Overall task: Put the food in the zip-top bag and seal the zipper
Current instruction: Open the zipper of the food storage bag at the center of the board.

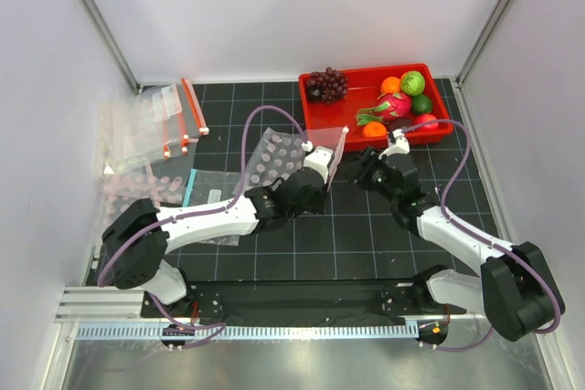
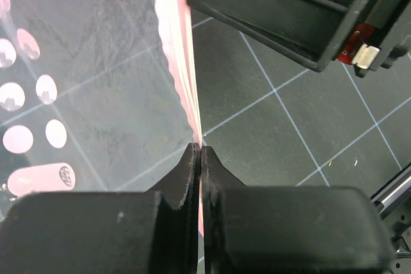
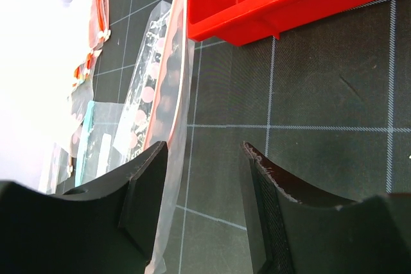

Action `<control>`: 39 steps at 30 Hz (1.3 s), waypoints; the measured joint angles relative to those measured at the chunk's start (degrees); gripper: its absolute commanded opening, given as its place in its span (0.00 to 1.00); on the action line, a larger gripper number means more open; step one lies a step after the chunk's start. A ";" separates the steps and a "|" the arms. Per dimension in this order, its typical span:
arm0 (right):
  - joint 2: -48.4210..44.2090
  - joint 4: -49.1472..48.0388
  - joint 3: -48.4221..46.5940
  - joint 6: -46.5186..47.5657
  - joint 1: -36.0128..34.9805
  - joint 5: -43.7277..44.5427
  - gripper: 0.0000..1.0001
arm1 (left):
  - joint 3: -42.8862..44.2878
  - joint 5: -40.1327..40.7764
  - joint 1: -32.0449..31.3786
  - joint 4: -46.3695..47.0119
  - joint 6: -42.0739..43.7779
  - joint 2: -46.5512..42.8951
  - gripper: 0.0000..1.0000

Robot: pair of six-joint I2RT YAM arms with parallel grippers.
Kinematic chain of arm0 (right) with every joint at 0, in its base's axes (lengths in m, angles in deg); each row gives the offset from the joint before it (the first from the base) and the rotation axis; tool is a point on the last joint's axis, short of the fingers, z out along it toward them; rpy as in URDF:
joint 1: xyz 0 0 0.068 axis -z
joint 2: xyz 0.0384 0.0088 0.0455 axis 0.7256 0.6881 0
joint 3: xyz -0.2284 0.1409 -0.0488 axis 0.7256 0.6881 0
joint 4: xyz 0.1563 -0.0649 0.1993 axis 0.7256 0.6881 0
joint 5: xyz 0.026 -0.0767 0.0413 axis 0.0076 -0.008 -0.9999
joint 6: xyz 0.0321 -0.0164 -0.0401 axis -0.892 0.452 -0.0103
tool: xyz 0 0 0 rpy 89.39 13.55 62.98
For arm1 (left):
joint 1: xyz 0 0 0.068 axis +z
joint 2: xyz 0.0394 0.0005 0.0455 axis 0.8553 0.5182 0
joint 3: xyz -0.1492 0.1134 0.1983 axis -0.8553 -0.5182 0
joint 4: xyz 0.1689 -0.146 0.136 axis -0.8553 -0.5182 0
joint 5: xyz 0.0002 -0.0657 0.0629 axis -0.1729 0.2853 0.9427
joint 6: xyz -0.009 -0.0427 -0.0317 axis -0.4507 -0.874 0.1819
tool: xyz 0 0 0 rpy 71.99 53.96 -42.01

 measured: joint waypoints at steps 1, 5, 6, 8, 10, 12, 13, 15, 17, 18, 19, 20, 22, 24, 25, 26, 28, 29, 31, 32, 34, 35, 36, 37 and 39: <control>0.04 -0.13 0.00 0.00 0.00 -0.02 0.54 | 0.04 0.02 -0.11 0.02 0.09 0.09 0.02; 0.17 -0.42 0.00 0.00 0.00 -0.20 0.54 | 0.66 0.72 -0.87 -0.02 0.42 0.70 0.02; 0.17 -0.46 0.00 0.00 0.00 -0.20 0.54 | 0.79 0.90 -1.09 -0.02 0.50 0.90 0.01; 0.17 -0.42 0.00 0.00 0.00 -0.22 0.54 | 1.36 1.09 -1.51 -0.02 0.68 1.57 0.01; 0.17 -0.42 -0.02 0.02 0.00 -0.20 0.55 | 2.03 1.33 -1.84 -0.02 0.96 2.60 0.00; 0.17 -0.37 -0.09 0.02 0.00 -0.20 0.54 | 2.51 1.55 -2.08 -0.04 1.33 3.37 0.00; 0.17 -0.37 -0.13 0.02 0.00 -0.20 0.54 | 2.64 1.77 -2.21 -0.04 1.44 3.65 0.00; 0.17 -0.26 -0.26 0.02 0.00 -0.20 0.54 | 2.69 2.03 -2.38 -0.20 1.60 3.78 0.00; 0.17 -0.20 -0.33 0.04 0.00 -0.20 0.52 | 2.71 2.43 -2.58 -0.26 1.64 3.78 0.00; 0.17 -0.17 -0.33 0.04 0.00 -0.20 0.46 | 2.71 2.58 -2.64 -0.26 1.66 3.78 0.00; 0.17 -0.11 -0.33 0.07 0.00 -0.20 0.43 | 2.71 2.80 -2.69 -0.35 1.68 3.78 0.00; 0.17 -0.04 -0.33 0.13 0.00 -0.17 0.40 | 2.71 2.95 -2.73 -0.37 1.70 3.78 0.00; 0.22 0.02 -0.33 0.11 0.00 -0.20 0.36 | 2.71 3.10 -2.73 -0.39 1.77 3.78 0.00; 0.39 0.00 -0.39 0.04 0.00 -0.24 0.33 | 2.71 3.39 -2.75 -0.39 1.84 3.78 0.00; 0.70 0.00 -0.50 0.09 0.00 -0.35 0.32 | 2.71 3.45 -2.78 -0.42 1.86 3.78 0.00; 1.03 -0.02 -0.66 0.07 0.00 -0.46 0.31 | 2.71 3.48 -2.80 -0.42 1.92 3.78 0.00; 2.12 -0.17 -0.96 0.02 0.00 -0.98 0.25 | 2.71 3.67 -2.89 -0.39 2.05 3.76 0.00; 2.58 -0.35 -1.03 0.00 0.00 -1.29 0.22 | 2.71 3.74 -2.93 -0.42 2.08 3.76 0.00; 3.39 -0.59 -1.07 -0.09 -0.02 -2.12 0.08 | 2.71 3.96 -2.97 -0.42 2.16 3.74 0.02; 3.58 -0.68 -1.07 -0.28 -0.02 -2.43 0.02 | 2.71 4.07 -2.97 -0.44 2.23 3.69 0.09; 3.80 -0.96 -1.07 -0.31 -0.13 -2.97 0.01 | 2.71 4.44 -2.97 -0.61 2.69 3.43 0.20; 3.78 -1.01 -1.07 -0.35 -0.20 -3.15 0.01 | 2.71 4.79 -2.99 -0.61 2.71 3.21 0.30; 3.78 -1.07 -1.07 -0.35 -0.33 -3.26 0.01 | 2.71 5.11 -2.99 -0.66 2.91 2.89 0.34; 3.78 -1.16 -1.07 -0.28 -0.50 -3.43 0.01 | 2.69 5.51 -2.99 -0.72 2.95 2.38 0.39; 3.56 -1.18 -1.07 -0.04 -0.98 -3.50 0.01 | 2.67 6.45 -2.99 -0.74 2.86 1.14 0.48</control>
